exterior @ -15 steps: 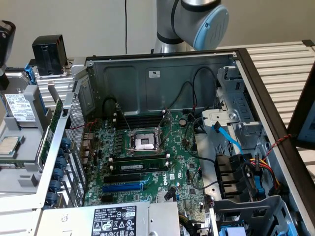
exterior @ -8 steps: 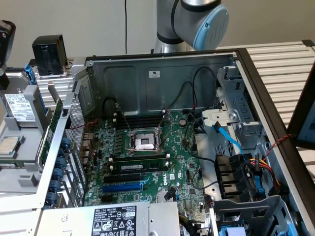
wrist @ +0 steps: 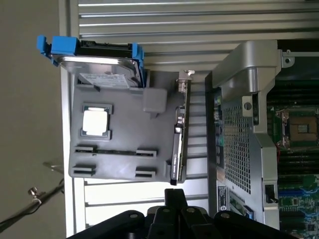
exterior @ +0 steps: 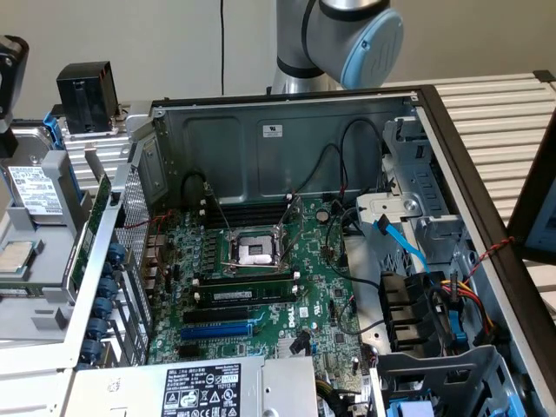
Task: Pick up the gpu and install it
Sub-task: 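Pick up the gpu and move the gpu toward the slot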
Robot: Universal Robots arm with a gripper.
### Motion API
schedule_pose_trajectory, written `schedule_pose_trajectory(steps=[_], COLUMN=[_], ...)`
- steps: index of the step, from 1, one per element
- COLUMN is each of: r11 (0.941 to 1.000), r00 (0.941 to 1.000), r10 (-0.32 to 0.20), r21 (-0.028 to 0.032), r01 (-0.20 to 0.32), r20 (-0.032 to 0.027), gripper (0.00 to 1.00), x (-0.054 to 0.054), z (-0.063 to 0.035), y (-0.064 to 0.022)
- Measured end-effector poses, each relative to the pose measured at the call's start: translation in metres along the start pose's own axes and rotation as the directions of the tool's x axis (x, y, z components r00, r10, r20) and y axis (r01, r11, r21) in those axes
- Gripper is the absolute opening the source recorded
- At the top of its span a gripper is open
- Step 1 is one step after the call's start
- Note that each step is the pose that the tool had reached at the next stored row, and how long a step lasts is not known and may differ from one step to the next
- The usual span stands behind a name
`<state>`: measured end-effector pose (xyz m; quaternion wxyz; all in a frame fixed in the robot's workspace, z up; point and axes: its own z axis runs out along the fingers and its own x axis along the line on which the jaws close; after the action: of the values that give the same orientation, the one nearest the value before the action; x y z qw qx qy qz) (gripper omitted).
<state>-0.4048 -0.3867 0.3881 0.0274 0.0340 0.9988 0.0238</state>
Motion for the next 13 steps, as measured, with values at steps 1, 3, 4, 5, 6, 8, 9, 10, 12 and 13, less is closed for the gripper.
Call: schedule_pose_trajectory(steps=[1,3,4,5,6,8,9,10,12,13], r11=[1.0,1.0,1.0,1.0,1.0,1.0,1.0,1.0,1.0,1.0], r00=[1.0,1.0,1.0,1.0,1.0,1.0,1.0,1.0,1.0,1.0], r10=[0.0,0.0,0.0,0.0,0.0,0.0,0.0,0.0,0.0,0.0], r21=[0.0008,0.0008,0.0009,0.0008,0.0009,0.0008,0.0009,0.0008,0.0009,0.0009], r01=[0.0,0.0,0.0,0.0,0.0,0.0,0.0,0.0,0.0,0.0], r20=[0.0002,0.0003,0.0003,0.0006,0.0006,0.0007,0.0006,0.0007,0.0007,0.0007], gripper=[0.11,0.11,0.11,0.11,0.11,0.11,0.11,0.11,0.11,0.11], x=[0.0001,0.0003,0.001,0.0015,0.0015,0.002,0.0021,0.0021,0.0023,0.0023], z=[0.0002,0.0005,0.0005,0.0005,0.0005,0.0008,0.001,0.0013,0.0018,0.0021], y=[0.0014,0.0024,0.0026,0.0026,0.0026,0.0032,0.0037,0.0045,0.006,0.0065])
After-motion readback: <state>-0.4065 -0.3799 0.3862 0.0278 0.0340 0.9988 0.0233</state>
